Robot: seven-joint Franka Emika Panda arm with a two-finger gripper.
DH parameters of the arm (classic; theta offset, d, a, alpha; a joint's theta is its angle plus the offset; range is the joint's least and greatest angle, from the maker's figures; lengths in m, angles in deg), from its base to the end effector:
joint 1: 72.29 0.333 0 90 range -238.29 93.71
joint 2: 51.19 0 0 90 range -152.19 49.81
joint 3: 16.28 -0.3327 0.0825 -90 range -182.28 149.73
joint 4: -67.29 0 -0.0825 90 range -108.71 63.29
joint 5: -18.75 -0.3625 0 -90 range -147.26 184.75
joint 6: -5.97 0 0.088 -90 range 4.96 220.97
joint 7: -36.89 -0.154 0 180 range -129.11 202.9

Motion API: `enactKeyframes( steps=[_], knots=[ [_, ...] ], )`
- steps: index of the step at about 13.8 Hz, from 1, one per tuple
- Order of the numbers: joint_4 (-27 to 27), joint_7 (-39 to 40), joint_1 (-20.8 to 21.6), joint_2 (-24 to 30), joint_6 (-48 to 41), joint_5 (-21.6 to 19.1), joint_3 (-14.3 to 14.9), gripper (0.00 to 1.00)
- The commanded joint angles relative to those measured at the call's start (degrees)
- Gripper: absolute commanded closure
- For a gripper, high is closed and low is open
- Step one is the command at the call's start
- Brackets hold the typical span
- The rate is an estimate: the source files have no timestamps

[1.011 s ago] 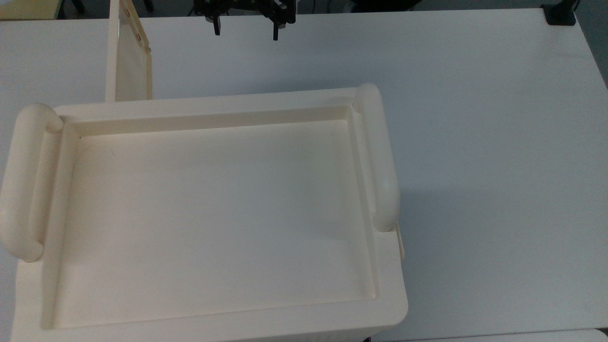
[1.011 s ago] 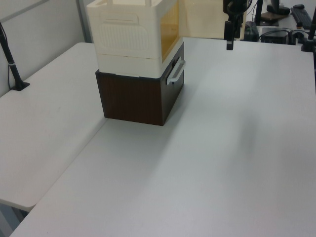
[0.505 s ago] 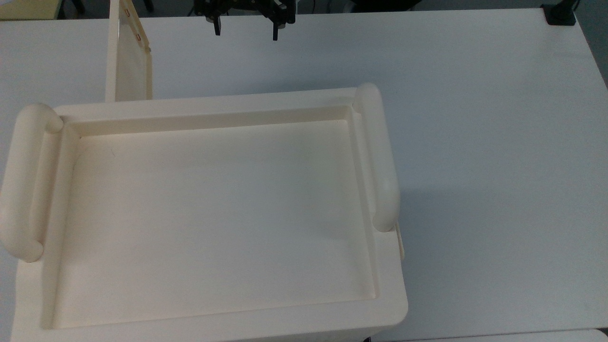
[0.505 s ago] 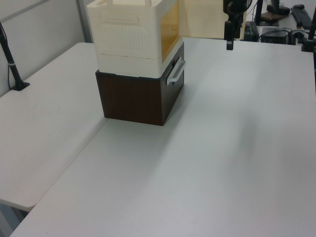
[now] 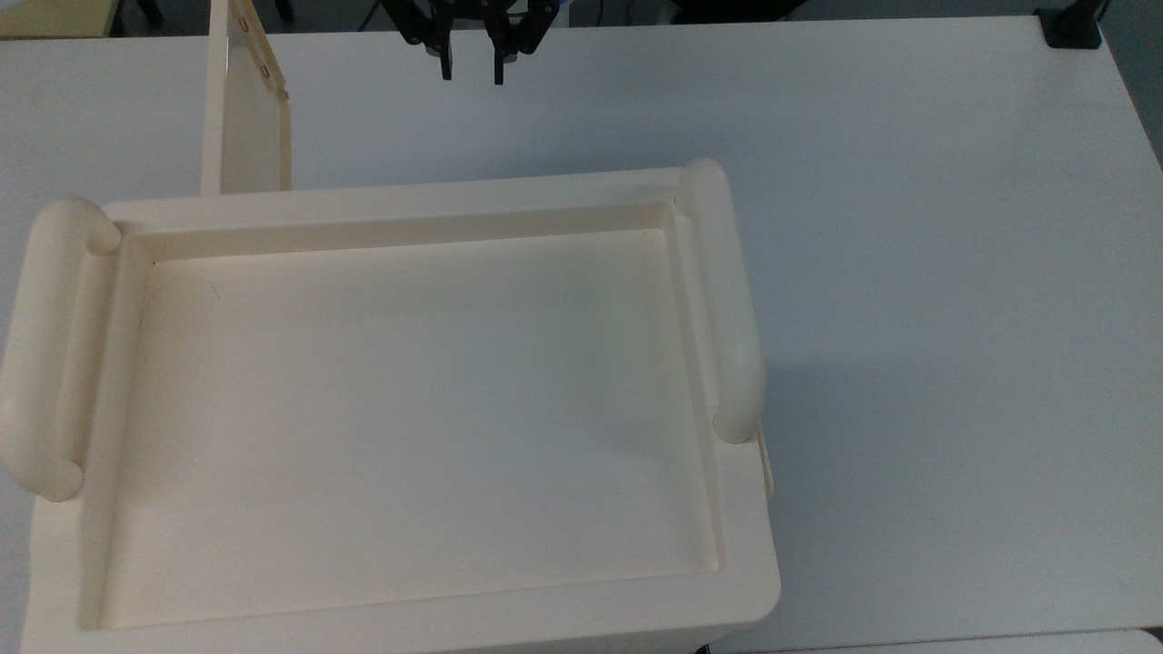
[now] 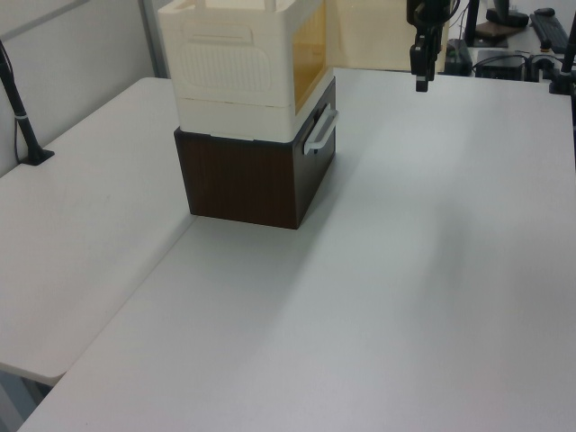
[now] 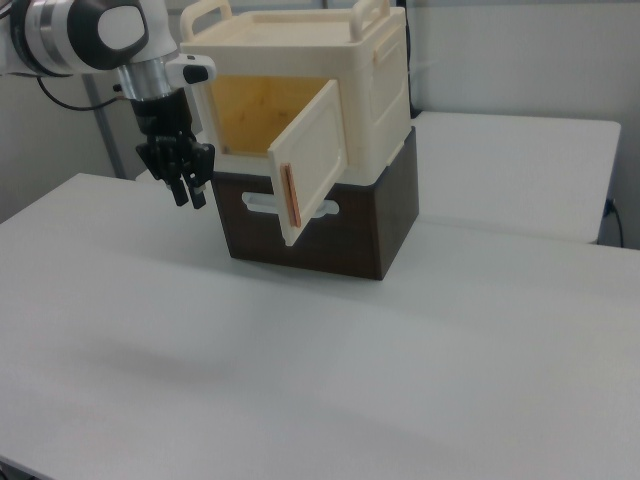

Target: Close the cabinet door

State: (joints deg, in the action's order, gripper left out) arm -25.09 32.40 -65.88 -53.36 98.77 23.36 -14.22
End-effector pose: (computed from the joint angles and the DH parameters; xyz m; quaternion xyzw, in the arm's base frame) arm 0.5455 0.0298 0.5597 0.9990 0.0014 -0.0121 0.0419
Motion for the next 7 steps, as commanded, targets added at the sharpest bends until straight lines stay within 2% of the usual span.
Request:
enactKeyframes(
  steps=[1, 4, 7],
  knots=[
    [-1.84, 1.41, 0.35, 1.2, 0.36, -1.1, 0.14, 1.0],
    [-0.88, 1.41, -0.08, 1.81, -0.25, -1.01, 0.31, 1.0],
    [4.9, 1.33, -2.53, 1.73, -3.59, -1.01, 0.84, 1.0]
  ],
)
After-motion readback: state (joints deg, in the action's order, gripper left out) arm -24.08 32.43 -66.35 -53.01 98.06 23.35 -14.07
